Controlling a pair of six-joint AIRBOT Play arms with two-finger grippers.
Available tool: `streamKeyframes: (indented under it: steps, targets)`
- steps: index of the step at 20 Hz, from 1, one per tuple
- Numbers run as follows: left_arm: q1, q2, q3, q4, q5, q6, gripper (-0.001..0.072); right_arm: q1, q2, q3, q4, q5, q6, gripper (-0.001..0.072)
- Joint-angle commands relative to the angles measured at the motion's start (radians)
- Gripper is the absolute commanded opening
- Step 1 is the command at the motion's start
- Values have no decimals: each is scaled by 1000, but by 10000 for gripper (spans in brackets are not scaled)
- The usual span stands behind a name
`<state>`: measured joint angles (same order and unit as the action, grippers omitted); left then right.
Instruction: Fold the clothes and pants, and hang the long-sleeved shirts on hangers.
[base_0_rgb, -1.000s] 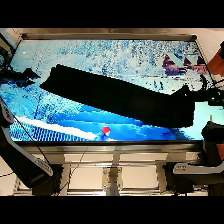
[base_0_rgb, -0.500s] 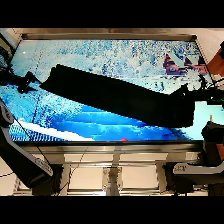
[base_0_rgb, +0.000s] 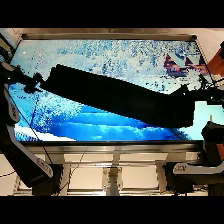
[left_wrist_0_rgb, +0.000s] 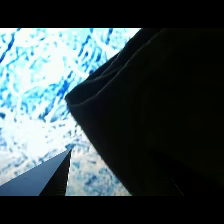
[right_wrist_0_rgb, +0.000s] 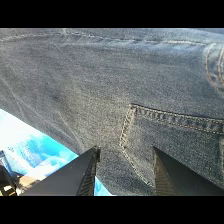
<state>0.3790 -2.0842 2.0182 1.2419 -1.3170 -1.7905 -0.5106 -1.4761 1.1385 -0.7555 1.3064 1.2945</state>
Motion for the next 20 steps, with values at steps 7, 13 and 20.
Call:
streamKeyframes:
  steps: [7,13,20]
  targets:
    - [-57,-13,-10,187,118,-53,582,0,1,1,0,-24,2,388]
    - [-77,-63,-10,164,154,-42,582,0,1,1,0,-25,-1,387]
    - [-108,-66,-10,51,255,-27,346,0,1,1,-1,-37,-5,388]
